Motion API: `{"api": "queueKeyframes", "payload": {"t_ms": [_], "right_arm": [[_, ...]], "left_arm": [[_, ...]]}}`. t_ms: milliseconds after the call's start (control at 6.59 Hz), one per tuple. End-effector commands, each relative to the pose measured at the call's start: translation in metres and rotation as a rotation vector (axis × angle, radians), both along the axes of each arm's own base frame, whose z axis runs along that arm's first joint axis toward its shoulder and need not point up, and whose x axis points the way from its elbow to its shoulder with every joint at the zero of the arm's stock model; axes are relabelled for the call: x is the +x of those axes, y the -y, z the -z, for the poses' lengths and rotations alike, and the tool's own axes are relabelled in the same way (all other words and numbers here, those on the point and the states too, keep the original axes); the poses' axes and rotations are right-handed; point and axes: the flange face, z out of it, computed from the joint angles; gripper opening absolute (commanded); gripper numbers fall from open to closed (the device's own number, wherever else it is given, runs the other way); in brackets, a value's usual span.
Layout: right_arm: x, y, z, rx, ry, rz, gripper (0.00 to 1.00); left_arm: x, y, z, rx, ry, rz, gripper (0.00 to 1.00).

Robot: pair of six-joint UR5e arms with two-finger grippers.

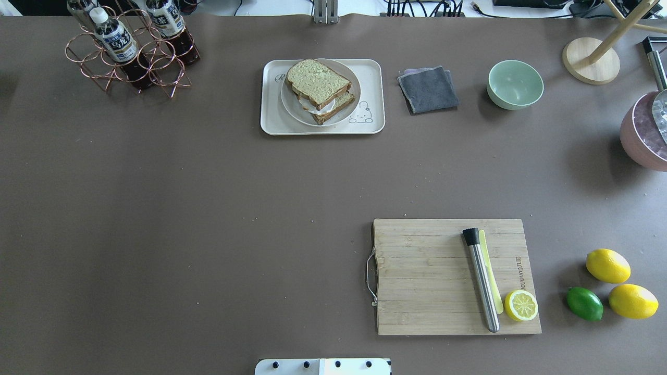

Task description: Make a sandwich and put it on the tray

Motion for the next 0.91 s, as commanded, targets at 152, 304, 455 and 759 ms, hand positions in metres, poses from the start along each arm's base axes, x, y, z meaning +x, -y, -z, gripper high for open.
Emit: {"api": "queueKeyframes", "payload": {"t_ms": [152, 304, 455, 759], "right_arm": [[-0.0001, -0.0025, -0.002, -0.003, 0.0, 0.002, 1.0], [-0.0001, -0.0025, -0.002, -0.003, 0.0, 0.002, 1.0], [-0.0001, -0.0039, -0.0034, -0.006, 0.0, 0.002, 1.0], [-0.0001, -0.0033, -0.0034, -0.006, 0.0, 0.002, 1.0]], "left_arm": [[-0.0005, -0.0005, 0.0018, 0.006, -0.002, -0.001, 0.98], [0.0008, -0.0064, -0.0024, 0.001, -0.006, -0.003, 0.98], [0.0009, -0.0064, -0.0017, 0.002, -0.006, -0.003, 0.98], [0.0007, -0.0043, 0.0007, 0.007, -0.005, -0.003, 0.98]]}}
